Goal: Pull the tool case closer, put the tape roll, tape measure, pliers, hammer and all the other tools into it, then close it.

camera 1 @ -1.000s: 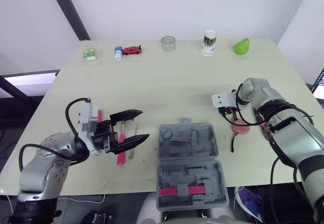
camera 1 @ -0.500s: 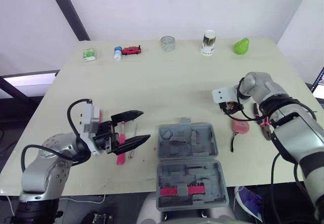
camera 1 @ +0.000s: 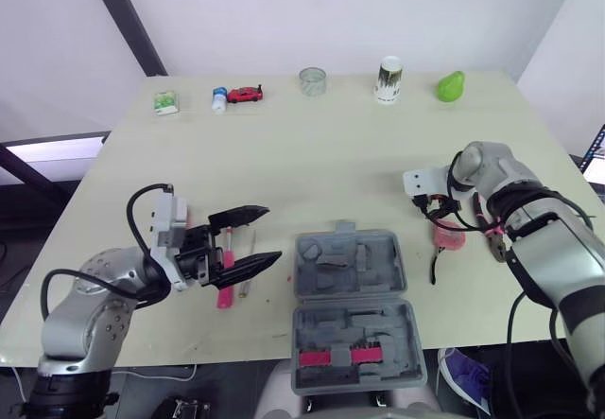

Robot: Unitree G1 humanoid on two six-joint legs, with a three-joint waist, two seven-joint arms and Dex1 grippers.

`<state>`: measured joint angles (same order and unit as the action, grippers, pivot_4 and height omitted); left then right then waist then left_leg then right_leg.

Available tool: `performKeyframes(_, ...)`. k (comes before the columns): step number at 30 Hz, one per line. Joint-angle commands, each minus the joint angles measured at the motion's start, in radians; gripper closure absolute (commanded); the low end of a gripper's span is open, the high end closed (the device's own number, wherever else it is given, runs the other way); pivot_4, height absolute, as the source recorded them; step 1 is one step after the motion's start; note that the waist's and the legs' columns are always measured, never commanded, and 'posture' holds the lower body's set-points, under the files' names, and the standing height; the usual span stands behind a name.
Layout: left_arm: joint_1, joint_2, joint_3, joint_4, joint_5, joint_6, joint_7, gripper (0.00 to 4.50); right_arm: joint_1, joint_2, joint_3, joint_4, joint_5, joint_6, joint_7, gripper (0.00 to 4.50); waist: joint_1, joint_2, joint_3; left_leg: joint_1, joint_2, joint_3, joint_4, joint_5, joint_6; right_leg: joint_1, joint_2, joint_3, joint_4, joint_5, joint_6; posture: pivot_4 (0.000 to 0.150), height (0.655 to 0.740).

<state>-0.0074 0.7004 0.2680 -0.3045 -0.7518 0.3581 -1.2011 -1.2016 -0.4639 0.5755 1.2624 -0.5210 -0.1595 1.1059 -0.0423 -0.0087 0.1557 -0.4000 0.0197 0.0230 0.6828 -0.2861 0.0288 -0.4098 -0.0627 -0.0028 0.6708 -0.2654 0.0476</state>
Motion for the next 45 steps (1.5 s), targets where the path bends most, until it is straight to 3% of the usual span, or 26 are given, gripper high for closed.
performKeyframes(1,-0.010,0.009,0.016,-0.029,-0.028,-0.002,-0.007,0.00,-0.015,0.006,-0.020,0.003,-0.001,0.006,-0.007,1.22,0.000,0.000,0.000,0.000,0.000,0.000,0.000,0.000,0.000,0.000,0.000,0.000,0.000,0.000,0.000,0.150,0.7400)
performKeyframes(4,-0.011,0.009,0.016,-0.030,-0.026,-0.004,-0.008,0.00,-0.014,0.015,-0.020,0.015,-0.004,0.011,-0.017,2.04,0.000,0.000,0.000,0.000,0.000,0.000,0.000,0.000,0.000,0.000,0.000,0.000,0.000,0.000,0.000,0.150,0.7400)
performKeyframes(8,-0.004,0.009,0.020,-0.038,-0.027,-0.003,-0.004,0.00,-0.015,0.021,-0.021,0.029,-0.010,0.010,-0.042,4.12,0.000,0.000,0.000,0.000,0.000,0.000,0.000,0.000,0.000,0.000,0.000,0.000,0.000,0.000,0.000,0.150,0.7400)
performKeyframes(9,0.000,0.009,0.021,-0.041,-0.027,-0.003,-0.002,0.00,-0.016,0.021,-0.021,0.031,-0.011,0.010,-0.044,4.40,0.000,0.000,0.000,0.000,0.000,0.000,0.000,0.000,0.000,0.000,0.000,0.000,0.000,0.000,0.000,0.150,0.7400)
performKeyframes(17,0.019,0.009,0.029,-0.057,-0.033,-0.003,0.007,0.00,-0.025,0.012,-0.021,0.037,-0.018,0.000,-0.042,4.40,0.001,0.000,0.000,0.000,0.000,0.000,0.000,0.000,0.000,0.000,0.000,0.000,0.000,0.000,0.000,0.150,0.7400)
performKeyframes(23,0.032,0.007,0.038,-0.059,-0.033,-0.008,0.014,0.00,-0.060,-0.010,-0.011,-0.042,-0.013,-0.070,0.095,4.40,0.000,0.001,0.001,0.000,0.000,0.000,0.000,0.000,0.000,0.000,0.000,0.000,0.000,0.000,0.000,0.150,0.7400)
performKeyframes(28,0.039,0.009,0.044,-0.041,-0.016,-0.019,0.016,0.00,-0.024,-0.014,-0.023,-0.318,0.045,-0.041,0.301,4.40,-0.003,0.002,0.001,0.000,0.001,0.000,0.000,0.000,0.000,0.000,0.000,0.000,0.000,0.000,0.000,0.150,0.7400)
performKeyframes(31,0.054,0.009,0.058,-0.013,0.042,-0.075,0.023,0.00,0.027,-0.001,-0.016,-0.578,0.066,0.059,0.381,4.40,0.001,0.002,0.001,0.000,0.001,-0.001,0.000,0.000,0.000,0.000,-0.001,0.000,0.001,0.000,0.000,0.150,0.7400)
performKeyframes(36,0.095,0.006,0.080,0.037,0.109,-0.164,0.017,0.00,0.086,0.056,0.027,-0.848,0.050,0.244,0.457,4.40,0.006,0.002,0.001,0.000,0.000,-0.001,0.000,0.000,0.000,0.000,-0.002,-0.001,0.001,0.000,0.000,0.150,0.7400)
performKeyframes(40,0.163,-0.011,0.139,0.042,0.099,-0.186,0.038,0.00,0.102,0.160,0.106,-0.949,0.006,0.343,0.467,4.40,0.001,0.002,0.001,0.000,0.001,-0.001,0.000,0.000,0.000,-0.001,-0.004,-0.001,0.002,0.000,0.000,0.150,0.7400)
performKeyframes(45,0.288,-0.037,0.199,0.030,0.100,-0.222,0.038,0.00,0.093,0.277,0.168,-0.945,-0.016,0.397,0.408,4.40,0.001,0.002,0.001,0.000,0.000,-0.001,0.000,0.000,0.000,-0.001,-0.005,-0.001,0.002,0.000,0.000,0.150,0.7400)
